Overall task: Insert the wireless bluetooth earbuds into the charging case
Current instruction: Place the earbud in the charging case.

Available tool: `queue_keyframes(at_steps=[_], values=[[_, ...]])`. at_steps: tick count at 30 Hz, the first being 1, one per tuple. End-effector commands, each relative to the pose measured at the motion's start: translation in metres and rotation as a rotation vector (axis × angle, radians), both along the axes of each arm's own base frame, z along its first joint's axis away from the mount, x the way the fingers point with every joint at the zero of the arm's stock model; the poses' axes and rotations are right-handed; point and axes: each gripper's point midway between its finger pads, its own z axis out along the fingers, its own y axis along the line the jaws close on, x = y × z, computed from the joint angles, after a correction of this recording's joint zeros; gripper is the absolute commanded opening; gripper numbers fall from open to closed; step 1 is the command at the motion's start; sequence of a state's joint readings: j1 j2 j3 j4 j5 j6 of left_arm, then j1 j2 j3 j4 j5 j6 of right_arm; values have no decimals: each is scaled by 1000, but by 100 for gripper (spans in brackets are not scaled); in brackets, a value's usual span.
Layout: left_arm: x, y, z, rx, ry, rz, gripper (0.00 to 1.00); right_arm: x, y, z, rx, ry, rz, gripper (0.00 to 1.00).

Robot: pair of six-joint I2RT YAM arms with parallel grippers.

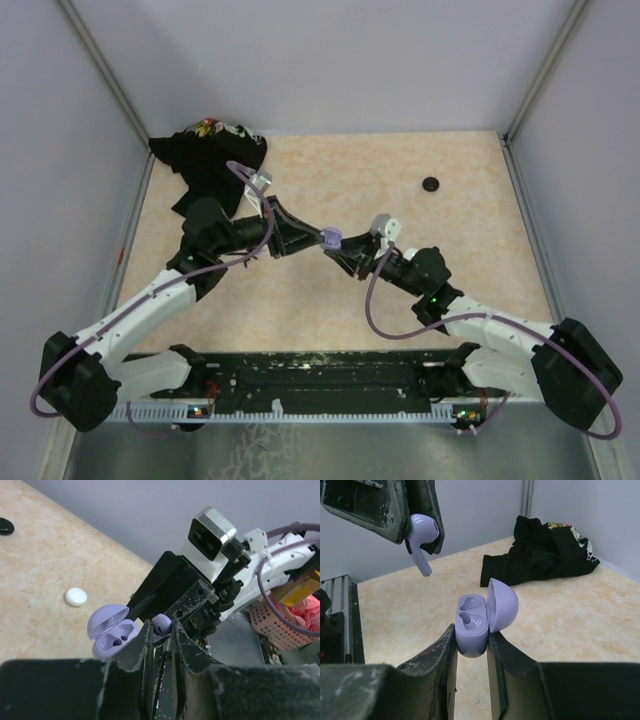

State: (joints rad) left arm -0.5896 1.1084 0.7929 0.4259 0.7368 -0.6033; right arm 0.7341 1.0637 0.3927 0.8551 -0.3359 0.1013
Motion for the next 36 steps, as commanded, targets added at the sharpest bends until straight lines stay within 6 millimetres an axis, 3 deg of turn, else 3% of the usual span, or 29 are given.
queue_keyframes(at_steps=[1, 6, 13, 22, 36], values=[[-24, 2, 15, -43, -165, -104, 17, -10, 3, 42, 78, -134, 28, 0], [-37, 3, 15, -39, -241, -173, 17, -18, 1, 46, 79, -173, 40, 0], [-41, 3, 16, -35, -276, -202, 16, -24, -1, 52, 78, -206, 47, 0], [-33, 1, 25, -49, -279, -172, 16, -24, 5, 46, 47, -197, 55, 0], [-21, -4, 17, -43, -258, -108, 14, -24, 12, 48, 49, -183, 60, 0]])
